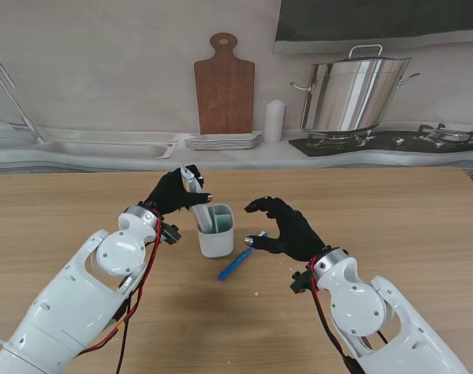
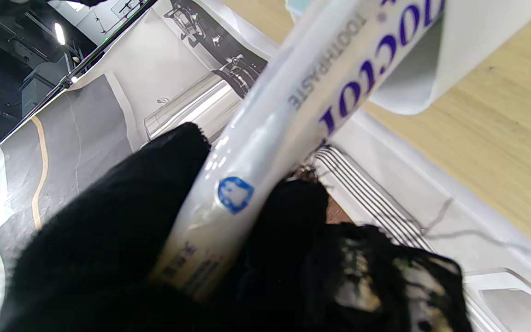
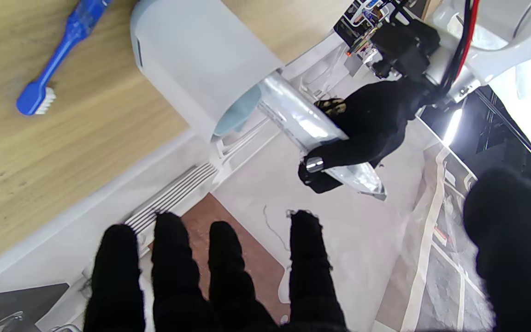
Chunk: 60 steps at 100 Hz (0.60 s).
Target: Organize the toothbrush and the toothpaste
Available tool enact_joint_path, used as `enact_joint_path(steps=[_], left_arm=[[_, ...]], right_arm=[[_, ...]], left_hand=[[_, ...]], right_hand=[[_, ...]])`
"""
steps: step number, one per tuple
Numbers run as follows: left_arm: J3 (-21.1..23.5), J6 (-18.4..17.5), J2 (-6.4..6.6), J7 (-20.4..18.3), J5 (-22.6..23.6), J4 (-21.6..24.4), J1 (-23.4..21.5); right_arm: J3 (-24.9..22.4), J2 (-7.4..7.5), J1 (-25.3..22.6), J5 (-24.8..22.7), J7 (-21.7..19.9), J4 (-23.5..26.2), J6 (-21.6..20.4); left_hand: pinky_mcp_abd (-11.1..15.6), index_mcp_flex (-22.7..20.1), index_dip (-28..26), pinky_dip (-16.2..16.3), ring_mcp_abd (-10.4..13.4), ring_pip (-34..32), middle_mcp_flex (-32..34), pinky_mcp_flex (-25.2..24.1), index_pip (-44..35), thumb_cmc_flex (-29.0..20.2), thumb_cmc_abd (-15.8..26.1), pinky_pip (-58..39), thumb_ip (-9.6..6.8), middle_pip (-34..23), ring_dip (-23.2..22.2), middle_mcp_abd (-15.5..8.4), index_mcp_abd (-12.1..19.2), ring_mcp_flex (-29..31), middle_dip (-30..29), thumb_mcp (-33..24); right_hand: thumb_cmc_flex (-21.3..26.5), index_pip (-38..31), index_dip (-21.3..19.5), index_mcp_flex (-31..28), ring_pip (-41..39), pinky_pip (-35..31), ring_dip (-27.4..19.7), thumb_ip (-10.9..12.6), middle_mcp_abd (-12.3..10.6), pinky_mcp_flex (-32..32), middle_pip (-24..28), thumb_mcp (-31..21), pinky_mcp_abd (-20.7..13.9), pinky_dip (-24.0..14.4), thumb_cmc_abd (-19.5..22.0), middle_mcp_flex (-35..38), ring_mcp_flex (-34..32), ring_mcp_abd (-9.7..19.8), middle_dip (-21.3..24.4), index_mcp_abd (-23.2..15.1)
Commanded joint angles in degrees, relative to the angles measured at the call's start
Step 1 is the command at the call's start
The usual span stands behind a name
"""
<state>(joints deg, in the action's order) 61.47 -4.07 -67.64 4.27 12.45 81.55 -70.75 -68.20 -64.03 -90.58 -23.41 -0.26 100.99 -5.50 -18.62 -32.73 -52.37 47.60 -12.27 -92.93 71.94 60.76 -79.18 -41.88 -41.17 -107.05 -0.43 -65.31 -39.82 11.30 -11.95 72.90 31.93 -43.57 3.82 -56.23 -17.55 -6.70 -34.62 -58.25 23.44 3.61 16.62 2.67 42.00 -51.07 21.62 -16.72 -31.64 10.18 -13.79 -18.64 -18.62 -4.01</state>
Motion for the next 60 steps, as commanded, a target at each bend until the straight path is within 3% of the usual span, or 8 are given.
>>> enact_joint_path(steps=[1, 31, 60], left_arm=[[-0.13, 0.29, -0.55, -0.89, -0.37, 0.24, 0.32], [-1.78, 0.82, -0.88, -1.61, -1.51, -2.88, 2.02], [-3.13, 1.31, -1.11, -2.56, -2.39, -5.78, 3.67]], right_arm=[[-0.04, -0.07, -0.60, -0.18, -0.99, 0.36, 0.11], [-0.31, 0.03, -0.71, -0.29, -1.39, 0.43, 0.23], [-0.40, 0.11, -0.79, -0.20, -1.81, 0.42, 0.57]], left_hand=[[11.39, 0.31, 1.12, 0.60, 4.76, -5.66, 5.08, 2.63, -0.47, -7.30, 2.14, -12.93, -3.01, -5.22, -0.19, 0.65, 2.07, -0.03, 0.64, -7.40], [11.35, 1.25, 3.97, 0.78, 4.60, -5.93, 5.11, 2.64, 0.20, -5.30, 3.38, -12.93, 0.22, -5.07, -0.38, -0.91, 2.35, -0.06, 1.69, -4.14], [11.30, 3.40, 6.68, 0.73, 4.21, -5.96, 4.60, 2.62, 2.43, -2.73, 3.74, -12.93, 0.89, -5.21, -0.45, -1.83, 1.40, -0.07, 2.03, -2.83]], right_hand=[[-0.80, -0.23, -0.57, 0.35, 0.16, -0.31, 1.01, 0.39, 1.54, 0.13, 0.49, -0.44, 0.04, -0.69, -1.09, -1.20, -0.29, -0.28, -0.52, -0.04], [-0.74, -0.15, -0.68, 0.28, 0.23, -0.28, 0.94, 0.43, 1.54, -0.04, 0.49, -0.43, 0.34, -0.75, -1.02, -1.20, -0.34, -0.22, -0.50, -0.07], [-0.77, -0.11, -0.79, 0.22, 0.17, -0.29, 0.96, 0.44, 1.54, -0.18, 0.50, -0.36, 0.51, -0.84, -0.92, -1.21, -0.55, -0.41, -0.48, -0.14]])
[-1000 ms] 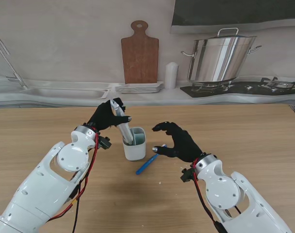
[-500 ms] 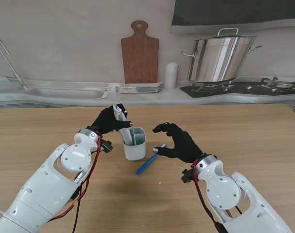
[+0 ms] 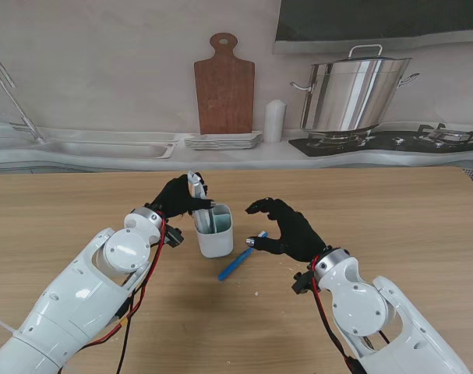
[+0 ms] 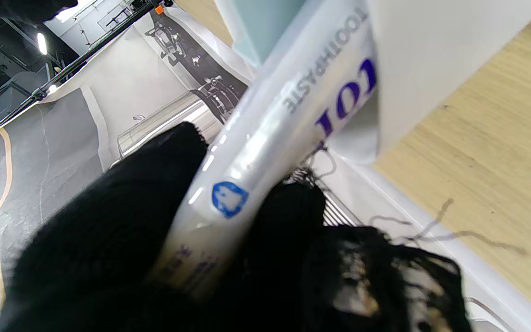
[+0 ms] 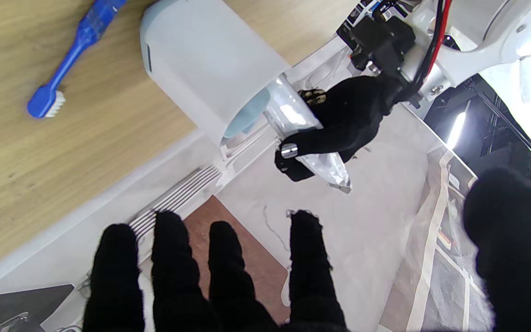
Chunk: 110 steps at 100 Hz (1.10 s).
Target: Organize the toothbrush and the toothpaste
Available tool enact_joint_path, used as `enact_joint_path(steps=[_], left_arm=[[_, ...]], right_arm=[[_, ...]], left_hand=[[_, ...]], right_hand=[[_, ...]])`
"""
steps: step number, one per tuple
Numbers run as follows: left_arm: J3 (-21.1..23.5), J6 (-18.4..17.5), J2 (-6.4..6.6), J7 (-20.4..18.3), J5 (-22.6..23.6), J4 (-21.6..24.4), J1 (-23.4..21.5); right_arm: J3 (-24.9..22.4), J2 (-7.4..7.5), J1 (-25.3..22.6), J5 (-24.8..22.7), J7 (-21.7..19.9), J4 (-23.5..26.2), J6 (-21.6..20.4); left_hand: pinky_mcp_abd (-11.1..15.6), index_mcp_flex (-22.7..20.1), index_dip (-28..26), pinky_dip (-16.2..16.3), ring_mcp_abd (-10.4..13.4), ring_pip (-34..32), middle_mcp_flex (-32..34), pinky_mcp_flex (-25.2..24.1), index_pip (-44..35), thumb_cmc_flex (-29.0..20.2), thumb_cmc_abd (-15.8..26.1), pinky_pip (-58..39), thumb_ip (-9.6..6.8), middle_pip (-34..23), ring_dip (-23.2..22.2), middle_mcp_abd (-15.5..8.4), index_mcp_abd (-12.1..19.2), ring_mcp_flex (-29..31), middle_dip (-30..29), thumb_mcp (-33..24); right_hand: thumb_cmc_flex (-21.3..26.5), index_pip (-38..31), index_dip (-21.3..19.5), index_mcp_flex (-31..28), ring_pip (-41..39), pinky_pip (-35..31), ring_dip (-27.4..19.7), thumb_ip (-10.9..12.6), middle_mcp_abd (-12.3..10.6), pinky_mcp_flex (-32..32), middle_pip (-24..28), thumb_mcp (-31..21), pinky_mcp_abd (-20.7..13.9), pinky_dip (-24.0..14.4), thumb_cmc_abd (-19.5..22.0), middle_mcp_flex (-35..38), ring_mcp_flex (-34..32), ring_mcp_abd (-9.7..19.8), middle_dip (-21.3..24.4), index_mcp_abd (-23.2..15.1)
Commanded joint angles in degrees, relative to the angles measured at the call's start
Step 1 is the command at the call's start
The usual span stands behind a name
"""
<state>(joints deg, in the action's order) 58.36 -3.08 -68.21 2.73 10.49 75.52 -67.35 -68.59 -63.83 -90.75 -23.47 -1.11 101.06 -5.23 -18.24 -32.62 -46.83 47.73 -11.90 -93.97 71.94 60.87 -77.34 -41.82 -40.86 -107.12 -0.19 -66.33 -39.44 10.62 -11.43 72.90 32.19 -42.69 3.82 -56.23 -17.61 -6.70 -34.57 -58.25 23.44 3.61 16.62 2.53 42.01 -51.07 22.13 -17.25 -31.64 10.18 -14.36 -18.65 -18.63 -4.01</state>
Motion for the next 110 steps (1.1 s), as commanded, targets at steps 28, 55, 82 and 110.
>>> enact_joint_path(steps=[28, 55, 82, 110], left_arm=[[-0.75, 0.22, -0.76, -1.33, -1.22, -1.10, 1.01], [-1.36, 0.45, -0.78, -2.44, -2.13, -2.19, 1.72], [-1.77, 0.87, -0.83, -3.19, -2.91, -2.95, 2.15], [-1.63, 1.12, -0.69, -3.82, -3.11, -2.78, 2.12]], right_arm=[[-0.02, -0.05, -0.36, -0.11, -1.18, 0.17, 0.24], [-0.17, 0.00, -0.51, -0.21, -1.41, 0.23, 0.50], [-0.29, 0.03, -0.69, -0.16, -1.53, 0.18, 0.67], [-0.34, -0.01, -0.75, -0.10, -1.38, -0.03, 0.56]], left_hand=[[11.12, 5.06, 9.46, 0.08, 3.83, -4.89, 3.89, 2.51, 4.09, 0.80, 3.90, -12.86, 0.83, -3.94, -0.90, -1.50, 1.09, -0.06, 2.15, -3.32], [11.27, 4.61, 13.30, 0.03, 3.83, -4.88, 3.81, 2.53, 10.32, 6.83, 5.93, -12.86, 1.33, -4.04, -0.91, -1.91, 0.10, -0.06, 2.44, -3.21], [11.12, 5.05, 10.78, -0.19, 3.63, -4.39, 2.84, 2.49, 15.88, 11.72, 8.16, -12.86, 1.00, -3.76, -0.93, -1.64, -0.11, -0.07, 2.77, 0.20], [10.82, 5.82, 11.94, -0.45, 2.85, -4.28, 2.34, 2.46, 18.51, 13.87, 8.82, -12.86, 1.12, -3.45, -1.30, -1.26, -0.17, -0.10, 3.09, 2.70]], right_hand=[[-0.80, -0.11, -0.81, 0.14, 0.08, -0.33, 0.96, 0.46, 1.53, -0.24, 0.48, -0.32, 0.18, -0.40, -0.91, -1.20, -0.12, -0.36, -0.47, -0.16], [-0.79, -0.09, -0.86, 0.18, 0.04, -0.14, 0.99, 0.47, 1.53, -0.13, 0.48, -0.34, 0.27, -0.41, -0.91, -1.20, -0.41, -0.54, -0.46, -0.18], [-0.82, -0.04, -0.88, 0.21, 0.07, -0.08, 1.01, 0.47, 1.57, -0.15, 0.40, -0.34, 0.27, -0.46, -0.90, -1.23, -0.63, -0.64, -0.43, -0.25], [-0.81, -0.01, -0.91, 0.36, 0.10, 0.08, 1.06, 0.47, 1.57, -0.07, 0.32, -0.36, 0.31, -0.47, -0.90, -1.20, -0.83, -0.65, -0.39, -0.21]])
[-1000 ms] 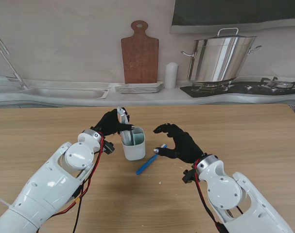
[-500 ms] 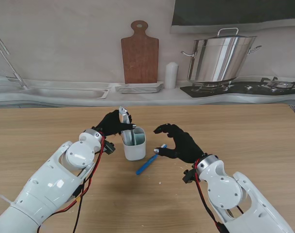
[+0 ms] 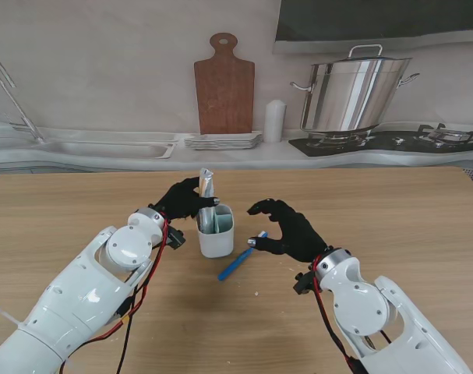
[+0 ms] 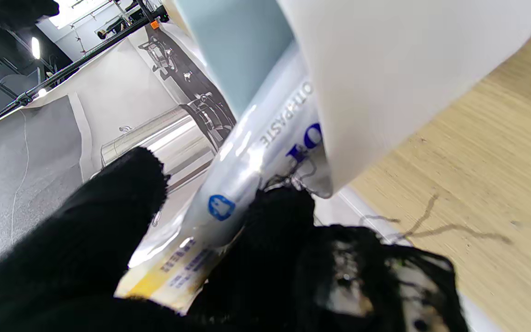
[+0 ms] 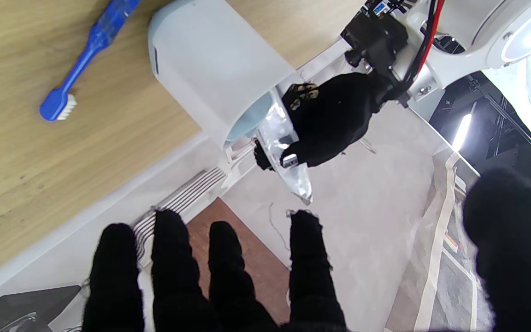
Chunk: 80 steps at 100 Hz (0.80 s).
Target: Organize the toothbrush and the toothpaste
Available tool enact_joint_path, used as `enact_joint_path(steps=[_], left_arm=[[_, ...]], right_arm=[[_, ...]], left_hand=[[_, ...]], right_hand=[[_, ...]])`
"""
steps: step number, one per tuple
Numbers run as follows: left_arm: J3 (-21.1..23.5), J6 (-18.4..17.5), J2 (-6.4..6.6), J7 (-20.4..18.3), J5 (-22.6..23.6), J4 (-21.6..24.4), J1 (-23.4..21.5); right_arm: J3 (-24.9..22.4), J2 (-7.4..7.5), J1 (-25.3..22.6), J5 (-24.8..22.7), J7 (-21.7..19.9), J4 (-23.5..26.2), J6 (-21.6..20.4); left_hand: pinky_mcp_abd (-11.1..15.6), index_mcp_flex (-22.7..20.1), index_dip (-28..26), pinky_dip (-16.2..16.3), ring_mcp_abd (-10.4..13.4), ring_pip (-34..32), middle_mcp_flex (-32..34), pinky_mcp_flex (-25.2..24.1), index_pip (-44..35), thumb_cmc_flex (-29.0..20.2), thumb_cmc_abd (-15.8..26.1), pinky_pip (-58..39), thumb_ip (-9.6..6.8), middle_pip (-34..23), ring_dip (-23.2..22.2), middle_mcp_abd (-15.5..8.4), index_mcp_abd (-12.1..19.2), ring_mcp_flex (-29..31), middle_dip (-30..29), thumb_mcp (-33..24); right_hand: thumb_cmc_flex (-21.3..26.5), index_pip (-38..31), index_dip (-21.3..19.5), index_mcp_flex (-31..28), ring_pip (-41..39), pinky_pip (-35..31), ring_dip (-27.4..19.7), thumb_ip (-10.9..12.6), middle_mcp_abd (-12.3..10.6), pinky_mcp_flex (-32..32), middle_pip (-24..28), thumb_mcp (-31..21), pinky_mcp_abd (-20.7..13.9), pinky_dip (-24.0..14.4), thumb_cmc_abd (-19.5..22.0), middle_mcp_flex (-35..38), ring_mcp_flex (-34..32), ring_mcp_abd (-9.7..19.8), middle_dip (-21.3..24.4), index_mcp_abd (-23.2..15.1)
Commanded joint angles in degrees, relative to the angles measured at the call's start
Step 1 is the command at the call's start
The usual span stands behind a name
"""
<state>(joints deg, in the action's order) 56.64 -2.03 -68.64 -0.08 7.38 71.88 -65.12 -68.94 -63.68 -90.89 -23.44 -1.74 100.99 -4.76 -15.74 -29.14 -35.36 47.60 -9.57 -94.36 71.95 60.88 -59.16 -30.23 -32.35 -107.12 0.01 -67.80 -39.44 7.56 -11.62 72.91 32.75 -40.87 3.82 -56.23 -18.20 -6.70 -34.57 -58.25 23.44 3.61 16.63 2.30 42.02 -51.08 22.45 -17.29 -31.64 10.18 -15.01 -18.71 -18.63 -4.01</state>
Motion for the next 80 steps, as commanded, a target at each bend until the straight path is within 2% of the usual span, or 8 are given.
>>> enact_joint_path(steps=[1, 38, 42, 60, 70, 80], left_arm=[[0.10, 0.07, -0.25, -1.01, 0.01, 0.86, -0.11], [0.45, 0.09, -0.03, -1.27, 0.56, 1.07, -0.25], [0.60, 0.16, 0.03, -1.31, 0.74, 1.21, -0.34], [1.36, 0.03, 0.33, -1.29, 1.73, 1.83, -0.85], [1.69, -0.02, 0.50, -1.55, 1.95, 2.15, -1.05], [1.86, -0.26, 0.60, -1.79, 2.02, 2.19, -1.10]], right_arm=[[0.02, -0.16, -0.61, -0.13, -0.74, 0.00, 0.09], [-0.18, -0.16, -0.80, -0.08, -0.60, -0.45, -0.36], [-0.19, -0.16, -0.82, -0.06, -0.60, -0.47, -0.39], [-0.23, -0.15, -0.88, -0.11, -0.59, -0.48, -0.53], [-0.20, -0.16, -0.89, -0.14, -0.54, -0.53, -0.60], [-0.17, -0.15, -0.89, -0.19, -0.54, -0.59, -0.64]], left_hand=[[8.31, 2.37, 0.51, -0.32, 0.53, -3.90, 2.33, 2.45, 0.41, 2.33, 0.29, -12.86, 0.92, -1.98, -1.32, 1.80, 0.01, -0.11, 2.53, 0.93], [8.15, 3.22, 1.71, -0.54, 0.15, -3.83, 1.34, 2.41, 2.88, 3.14, 0.43, -12.86, 1.02, -1.34, -1.82, 2.15, 0.10, -0.11, 2.64, 2.19], [7.62, 3.24, 2.39, -1.15, -0.42, -3.21, 0.99, 2.36, 4.04, 2.93, 0.82, -12.86, 0.87, -0.16, -2.01, 2.71, 0.09, -0.13, 2.47, 3.52], [8.93, 3.75, 4.09, -2.18, -2.41, -2.00, 0.41, 2.41, 7.09, 3.77, 0.84, -12.86, 0.88, 5.35, -3.11, 4.63, -0.22, -0.20, 0.40, 4.33], [9.30, 3.79, 4.64, -2.14, -2.59, -1.83, -0.22, 2.45, 8.04, 4.05, 1.01, -12.86, 0.91, 8.11, -3.74, 5.67, -0.34, -0.18, -0.96, 5.08], [9.87, 4.09, 5.01, -2.11, -1.33, -1.81, -1.39, 2.50, 8.67, 4.08, 1.19, -12.86, 0.84, 11.14, -4.26, 6.88, -0.36, -0.14, -2.67, 5.76]], right_hand=[[-0.80, -0.01, -0.32, 0.38, 0.10, 0.08, 1.06, 0.48, 1.57, 0.17, 0.31, -0.36, 0.00, -0.43, -0.91, -1.19, -0.21, -0.60, -0.39, -0.20], [-0.89, -0.06, -0.36, 0.41, 0.21, 0.11, 1.09, 0.46, 1.57, 0.06, 0.31, -0.36, 0.13, -0.52, -0.94, -1.19, -0.45, -0.68, -0.39, -0.26], [-0.91, -0.07, -0.37, 0.39, 0.22, 0.11, 1.09, 0.46, 1.57, 0.06, 0.31, -0.36, 0.13, -0.52, -0.93, -1.19, -0.47, -0.68, -0.39, -0.27], [-0.89, -0.08, -0.38, 0.38, 0.32, 0.12, 1.09, 0.46, 1.57, 0.05, 0.30, -0.39, 0.13, -0.55, -0.88, -1.19, -0.42, -0.60, -0.39, -0.32], [-0.92, -0.07, -0.37, 0.38, 0.31, 0.13, 1.11, 0.46, 1.57, 0.05, 0.30, -0.37, 0.13, -0.56, -0.91, -1.19, -0.46, -0.62, -0.39, -0.32], [-0.93, -0.06, -0.37, 0.35, 0.33, 0.14, 1.12, 0.46, 1.57, 0.05, 0.30, -0.38, 0.13, -0.58, -0.91, -1.19, -0.46, -0.68, -0.39, -0.34]])
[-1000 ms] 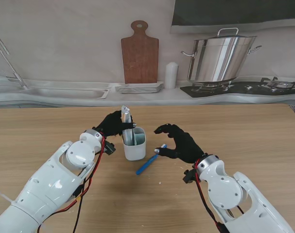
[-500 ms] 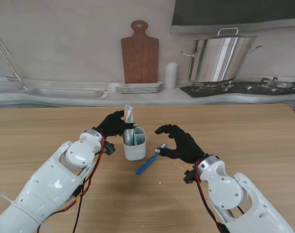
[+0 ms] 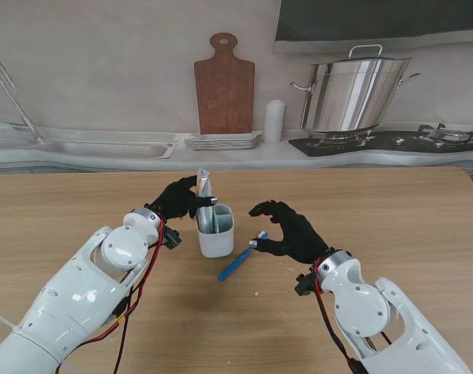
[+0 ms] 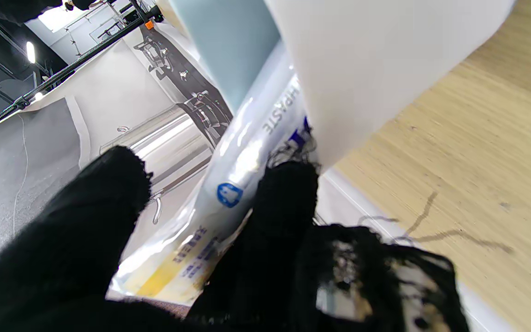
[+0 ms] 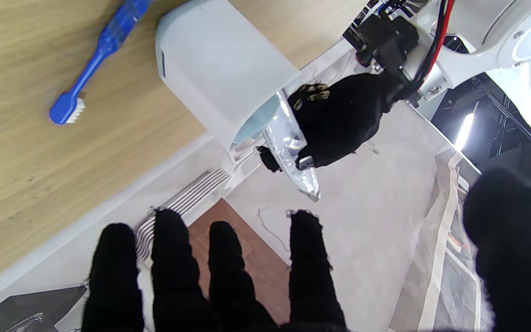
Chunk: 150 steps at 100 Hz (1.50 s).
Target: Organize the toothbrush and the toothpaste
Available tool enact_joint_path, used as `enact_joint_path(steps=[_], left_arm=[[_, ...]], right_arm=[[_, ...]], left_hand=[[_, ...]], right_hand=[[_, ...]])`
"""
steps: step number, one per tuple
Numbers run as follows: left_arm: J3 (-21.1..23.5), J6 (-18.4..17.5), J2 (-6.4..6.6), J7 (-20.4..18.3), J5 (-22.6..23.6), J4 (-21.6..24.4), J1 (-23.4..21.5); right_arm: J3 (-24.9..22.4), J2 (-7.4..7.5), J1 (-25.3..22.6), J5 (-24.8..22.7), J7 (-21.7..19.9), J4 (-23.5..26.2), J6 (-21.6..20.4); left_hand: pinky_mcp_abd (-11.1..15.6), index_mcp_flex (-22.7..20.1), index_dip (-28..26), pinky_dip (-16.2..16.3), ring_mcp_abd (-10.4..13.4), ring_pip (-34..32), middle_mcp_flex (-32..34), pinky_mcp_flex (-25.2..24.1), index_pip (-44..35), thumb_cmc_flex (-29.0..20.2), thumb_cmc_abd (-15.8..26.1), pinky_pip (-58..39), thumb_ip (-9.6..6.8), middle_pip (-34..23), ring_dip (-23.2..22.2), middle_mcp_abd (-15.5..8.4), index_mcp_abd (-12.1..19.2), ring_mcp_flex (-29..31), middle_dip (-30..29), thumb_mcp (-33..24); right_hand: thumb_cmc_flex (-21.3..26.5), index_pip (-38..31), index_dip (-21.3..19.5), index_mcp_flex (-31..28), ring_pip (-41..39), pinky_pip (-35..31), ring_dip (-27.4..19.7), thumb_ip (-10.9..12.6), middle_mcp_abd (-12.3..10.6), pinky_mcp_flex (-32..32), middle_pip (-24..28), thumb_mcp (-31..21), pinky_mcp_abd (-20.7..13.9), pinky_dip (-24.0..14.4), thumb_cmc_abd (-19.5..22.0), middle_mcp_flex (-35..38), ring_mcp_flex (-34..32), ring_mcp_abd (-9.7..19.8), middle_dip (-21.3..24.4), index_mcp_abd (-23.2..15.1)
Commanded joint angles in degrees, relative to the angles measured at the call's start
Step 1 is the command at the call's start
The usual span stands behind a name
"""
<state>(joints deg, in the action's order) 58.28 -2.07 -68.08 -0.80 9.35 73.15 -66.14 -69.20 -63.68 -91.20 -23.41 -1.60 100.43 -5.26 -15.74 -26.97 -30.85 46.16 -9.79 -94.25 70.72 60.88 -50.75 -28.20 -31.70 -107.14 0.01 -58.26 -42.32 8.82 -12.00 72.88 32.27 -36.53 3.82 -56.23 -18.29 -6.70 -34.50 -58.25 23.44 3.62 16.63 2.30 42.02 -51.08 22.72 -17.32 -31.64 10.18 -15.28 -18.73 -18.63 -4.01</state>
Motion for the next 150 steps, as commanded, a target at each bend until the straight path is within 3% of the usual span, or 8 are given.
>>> enact_joint_path(steps=[1, 21, 25, 29, 59, 68, 114, 150], left_arm=[[0.24, -0.25, 0.05, -1.07, 0.06, 0.90, -0.07], [0.62, -0.45, 0.25, -1.45, 0.28, 1.21, -0.26], [0.80, -0.40, 0.33, -1.57, 0.39, 1.47, -0.40], [1.00, -0.33, 0.45, -1.75, 0.59, 1.73, -0.54], [2.52, 0.46, 1.04, -2.50, 1.70, 3.74, -1.91], [3.08, 0.77, 1.18, -2.52, 2.06, 4.35, -2.42], [7.42, 2.11, 2.37, -3.40, 5.34, 8.96, -6.38], [11.83, -2.45, 2.63, 0.80, 9.33, 16.49, -13.43]], right_arm=[[0.10, -0.15, -0.58, -0.22, -0.69, -0.03, -0.15], [0.07, -0.15, -0.58, -0.28, -0.67, -0.11, -0.24], [0.06, -0.14, -0.57, -0.30, -0.66, -0.13, -0.26], [0.06, -0.15, -0.56, -0.29, -0.66, -0.15, -0.27], [0.18, -0.19, -0.47, -0.15, -0.53, -0.27, -0.35], [0.13, -0.17, -0.50, -0.16, -0.56, -0.32, -0.47], [-0.13, -0.22, -0.71, -0.30, -0.16, -0.35, -0.94], [-0.45, -0.20, -1.20, -0.51, -0.04, -0.28, -1.21]], left_hand=[[9.92, 1.95, 0.50, -0.68, -1.02, -1.94, -0.25, 2.51, 0.27, 2.09, 0.57, -12.84, 0.84, 1.78, -1.41, 5.67, 0.04, -0.11, -2.30, 1.46], [10.26, 2.48, 0.71, -0.59, -0.42, -2.15, -1.00, 2.54, 0.69, 2.30, 0.71, -12.84, 0.83, 3.06, -1.69, 6.22, -0.01, -0.06, -3.30, 2.10], [10.40, 2.60, 0.78, -0.52, -0.10, -2.28, -1.01, 2.56, 0.80, 2.39, 0.76, -12.84, 0.82, 2.80, -1.76, 5.01, 0.02, -0.07, -3.36, 2.29], [10.41, 2.71, 0.87, -0.47, -0.08, -2.32, -1.06, 2.55, 0.97, 2.41, 0.92, -12.84, 0.81, 2.84, -1.79, 6.04, 0.02, -0.07, -3.47, 2.48], [10.16, 3.71, 1.38, -0.24, 0.00, -2.48, -1.33, 2.53, 1.97, 2.40, 1.78, -12.84, 0.59, 2.13, -1.85, 4.56, -0.32, -0.08, -3.39, 3.35], [9.81, 4.35, 1.59, -0.35, -0.23, -2.41, -2.29, 2.48, 2.40, 2.26, 1.92, -12.84, 0.51, 2.42, -1.85, 5.86, -0.37, -0.08, -3.39, 3.68], [8.73, 5.27, 1.75, -1.31, -0.81, -1.89, -3.58, 2.32, 2.50, 2.11, 2.42, -12.84, 0.29, 2.56, -1.90, 5.99, -0.98, -0.12, -3.02, 4.99], [7.99, 5.43, 1.14, -2.46, -1.26, -1.19, -4.90, 2.19, 1.01, 0.72, 2.32, -12.84, -0.65, 2.05, -2.03, 5.96, -1.07, -0.13, -2.04, 4.31]], right_hand=[[-0.92, -0.06, -0.28, 0.34, 0.26, 0.14, 1.12, 0.46, 1.57, 0.05, 0.30, -0.38, -0.14, -0.54, -0.91, -1.19, -0.19, -0.67, -0.39, -0.35], [-0.97, -0.04, -0.27, 0.35, 0.26, 0.15, 1.15, 0.45, 1.57, 0.05, 0.30, -0.38, -0.14, -0.57, -0.87, -1.19, -0.27, -0.62, -0.39, -0.30], [-0.95, -0.04, -0.27, 0.35, 0.26, 0.15, 1.15, 0.45, 1.57, 0.05, 0.30, -0.39, -0.14, -0.57, -0.87, -1.19, -0.27, -0.63, -0.39, -0.32], [-0.98, -0.03, -0.27, 0.36, 0.25, 0.15, 1.16, 0.45, 1.57, 0.05, 0.30, -0.38, -0.14, -0.58, -0.84, -1.19, -0.31, -0.59, -0.39, -0.33], [-0.97, 0.02, -0.26, 0.33, 0.33, 0.29, 1.15, 0.45, 1.57, 0.09, 0.30, -0.39, 0.08, -0.56, -0.84, -1.19, -0.42, -0.60, -0.39, -0.40], [-0.94, 0.00, -0.26, 0.31, 0.35, 0.31, 1.15, 0.45, 1.57, 0.08, 0.30, -0.38, 0.07, -0.56, -0.84, -1.19, -0.48, -0.60, -0.39, -0.41], [-0.89, -0.01, -0.28, 0.29, 0.43, 0.33, 1.12, 0.44, 1.57, 0.07, 0.30, -0.38, 0.07, -0.58, -0.89, -1.19, -0.60, -0.54, -0.39, -0.36], [-0.79, -0.01, -0.29, 0.23, 0.57, 0.33, 1.05, 0.44, 1.57, -0.09, 0.30, -0.38, 0.24, -0.61, -0.88, -1.19, -0.67, -0.59, -0.39, -0.46]])
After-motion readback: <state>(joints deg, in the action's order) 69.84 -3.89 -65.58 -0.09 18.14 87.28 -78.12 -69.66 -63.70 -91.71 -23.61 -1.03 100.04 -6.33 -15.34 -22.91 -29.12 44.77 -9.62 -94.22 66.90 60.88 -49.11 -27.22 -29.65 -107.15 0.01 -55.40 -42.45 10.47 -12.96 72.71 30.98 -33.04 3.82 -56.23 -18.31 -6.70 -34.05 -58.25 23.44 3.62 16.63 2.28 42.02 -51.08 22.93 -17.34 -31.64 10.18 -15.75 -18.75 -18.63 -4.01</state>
